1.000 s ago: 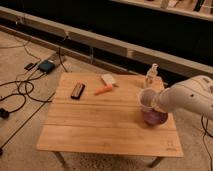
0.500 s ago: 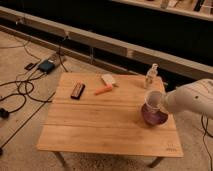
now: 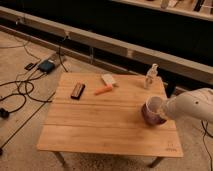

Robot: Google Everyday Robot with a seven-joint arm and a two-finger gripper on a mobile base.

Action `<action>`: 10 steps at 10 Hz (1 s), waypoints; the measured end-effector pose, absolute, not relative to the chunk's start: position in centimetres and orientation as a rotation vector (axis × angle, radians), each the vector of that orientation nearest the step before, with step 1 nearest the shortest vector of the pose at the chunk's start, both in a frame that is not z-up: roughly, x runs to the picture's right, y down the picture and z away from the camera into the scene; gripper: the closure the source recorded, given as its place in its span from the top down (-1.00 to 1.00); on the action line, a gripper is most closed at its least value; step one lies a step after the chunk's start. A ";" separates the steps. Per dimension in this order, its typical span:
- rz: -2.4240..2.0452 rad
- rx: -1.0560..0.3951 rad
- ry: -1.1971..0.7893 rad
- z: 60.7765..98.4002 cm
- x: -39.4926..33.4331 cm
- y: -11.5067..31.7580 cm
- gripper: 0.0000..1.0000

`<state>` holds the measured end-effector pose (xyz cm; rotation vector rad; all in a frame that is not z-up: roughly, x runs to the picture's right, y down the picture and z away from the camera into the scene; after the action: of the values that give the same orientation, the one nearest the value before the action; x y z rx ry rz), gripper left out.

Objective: Place the ceramic cup in the ceramic bowl

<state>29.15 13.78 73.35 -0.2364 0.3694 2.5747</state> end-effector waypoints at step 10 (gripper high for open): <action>2.620 -0.253 0.400 76.5 30.5 15.2 0.46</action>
<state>30.51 15.20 76.48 -0.2530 0.3997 2.6204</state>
